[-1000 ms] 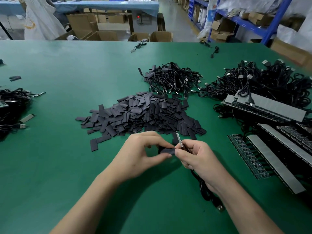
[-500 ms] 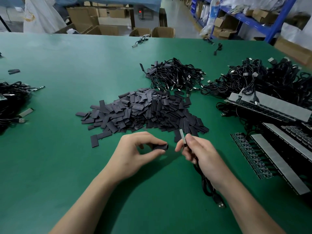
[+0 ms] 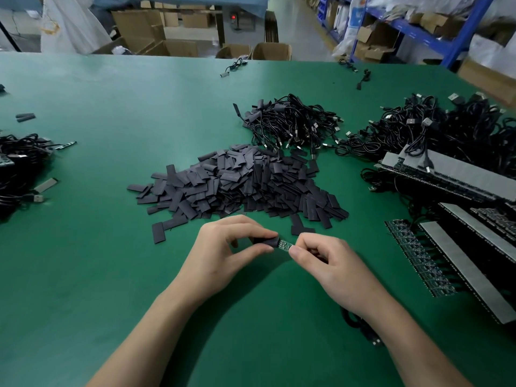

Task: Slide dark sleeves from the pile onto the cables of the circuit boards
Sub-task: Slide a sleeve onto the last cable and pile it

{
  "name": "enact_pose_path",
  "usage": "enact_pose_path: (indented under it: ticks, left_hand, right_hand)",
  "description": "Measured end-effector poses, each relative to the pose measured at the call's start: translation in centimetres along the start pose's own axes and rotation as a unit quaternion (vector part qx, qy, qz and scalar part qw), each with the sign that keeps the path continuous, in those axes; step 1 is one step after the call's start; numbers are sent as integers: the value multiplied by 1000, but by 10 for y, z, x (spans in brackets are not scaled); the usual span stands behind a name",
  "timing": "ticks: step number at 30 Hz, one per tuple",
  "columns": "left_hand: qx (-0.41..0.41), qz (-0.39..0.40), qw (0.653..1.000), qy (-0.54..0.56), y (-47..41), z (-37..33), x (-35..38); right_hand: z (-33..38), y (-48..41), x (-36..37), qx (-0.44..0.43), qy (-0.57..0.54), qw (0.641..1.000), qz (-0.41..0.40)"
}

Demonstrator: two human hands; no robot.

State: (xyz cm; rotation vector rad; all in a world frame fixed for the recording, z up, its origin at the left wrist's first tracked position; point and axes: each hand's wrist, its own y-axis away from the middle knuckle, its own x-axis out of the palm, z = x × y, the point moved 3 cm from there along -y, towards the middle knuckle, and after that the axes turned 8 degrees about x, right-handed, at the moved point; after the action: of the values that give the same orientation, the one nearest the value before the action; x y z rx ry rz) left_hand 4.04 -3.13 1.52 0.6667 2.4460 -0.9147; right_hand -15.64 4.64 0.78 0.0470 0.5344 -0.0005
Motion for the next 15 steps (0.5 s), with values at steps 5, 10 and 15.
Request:
enact_pose_path:
  ticks: [5,10,15]
  left_hand:
    - [8,10,1000,-7,0,-2,-1]
    - [35,38,998,-28,-1,-4,-1]
    - [55,49,997,-38,0,-5,-1]
  right_hand:
    - [-2,1,0,4,13,1000,5]
    - [-2,1,2,19,23,1000,1]
    - [-1,0,1,26,22,999,6]
